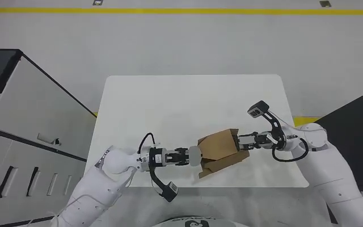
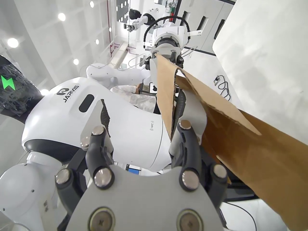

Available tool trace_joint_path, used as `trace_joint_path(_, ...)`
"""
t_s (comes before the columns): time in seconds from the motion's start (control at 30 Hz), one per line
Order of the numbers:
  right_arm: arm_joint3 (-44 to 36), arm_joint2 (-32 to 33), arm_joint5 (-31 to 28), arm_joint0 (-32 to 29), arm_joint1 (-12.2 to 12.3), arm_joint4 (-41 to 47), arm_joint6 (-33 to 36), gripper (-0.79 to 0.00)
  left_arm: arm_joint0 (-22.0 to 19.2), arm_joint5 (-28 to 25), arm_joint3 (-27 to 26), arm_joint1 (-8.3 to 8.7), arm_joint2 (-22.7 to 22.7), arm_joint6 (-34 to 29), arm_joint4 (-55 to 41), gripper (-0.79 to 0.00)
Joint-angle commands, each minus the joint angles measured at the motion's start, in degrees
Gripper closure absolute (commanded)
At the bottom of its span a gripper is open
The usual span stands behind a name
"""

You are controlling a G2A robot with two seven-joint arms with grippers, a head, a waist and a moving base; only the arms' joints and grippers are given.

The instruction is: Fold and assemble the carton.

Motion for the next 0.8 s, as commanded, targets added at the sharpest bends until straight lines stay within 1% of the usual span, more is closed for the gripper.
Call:
trace_joint_path(0.0,-0.2,-0.1,0.1,0.0,0.0,-0.2,0.1,-0.36,0.0,0.0,0.0,0.06,0.0,0.0,-0.1,0.0)
trace_joint_path(0.1,-0.5,-0.4,0.2,-0.1,0.0,-0.7,0.2,-0.296,0.1,0.0,0.0,0.18,0.1,0.1,-0.1,0.0)
trace_joint_path(0.17,-0.7,-0.6,0.3,-0.1,0.1,-1.2,0.3,-0.271,0.1,-0.1,0.0,0.25,0.2,0.1,-0.1,0.0)
trace_joint_path(0.43,-1.2,-1.4,-0.1,0.1,0.5,-3.2,-0.1,-0.237,0.2,-0.6,-0.3,0.66,0.1,0.4,0.6,0.0)
trace_joint_path(0.5,-1.2,-1.6,-0.4,0.2,0.6,-3.8,-0.4,-0.215,0.3,-0.7,-0.4,0.75,0.0,0.2,0.9,0.0)
trace_joint_path(0.77,-0.5,-3.4,-2.8,0.5,1.7,-7.7,-2.8,-0.185,0.5,-0.8,-0.7,1.11,0.2,0.2,1.5,0.0)
